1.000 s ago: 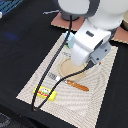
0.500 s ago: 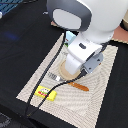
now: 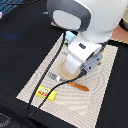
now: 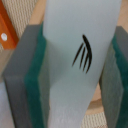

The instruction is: Interact with the objects in diverse but meaningful ways.

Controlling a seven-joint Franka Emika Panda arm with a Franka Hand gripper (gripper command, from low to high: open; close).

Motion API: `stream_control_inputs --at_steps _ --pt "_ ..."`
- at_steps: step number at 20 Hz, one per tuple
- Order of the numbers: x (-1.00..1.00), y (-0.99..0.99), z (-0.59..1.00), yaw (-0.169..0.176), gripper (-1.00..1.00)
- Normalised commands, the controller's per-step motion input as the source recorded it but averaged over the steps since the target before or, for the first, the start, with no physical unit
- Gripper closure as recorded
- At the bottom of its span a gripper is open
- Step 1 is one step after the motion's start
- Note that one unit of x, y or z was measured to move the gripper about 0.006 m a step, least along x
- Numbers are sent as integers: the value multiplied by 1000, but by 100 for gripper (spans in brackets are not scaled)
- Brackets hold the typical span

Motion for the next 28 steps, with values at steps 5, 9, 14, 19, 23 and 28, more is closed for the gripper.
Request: stream_control_inputs --at_steps 5,9,14,19,23,28 --pt "-685 0 -423 57 100" --pt "-649 -31 -400 61 100" --pt "-585 -85 -358 52 100" --pt "-546 -123 -269 49 100" --pt "-386 -44 629 16 -100" --pt "-258 98 1000 6 -100"
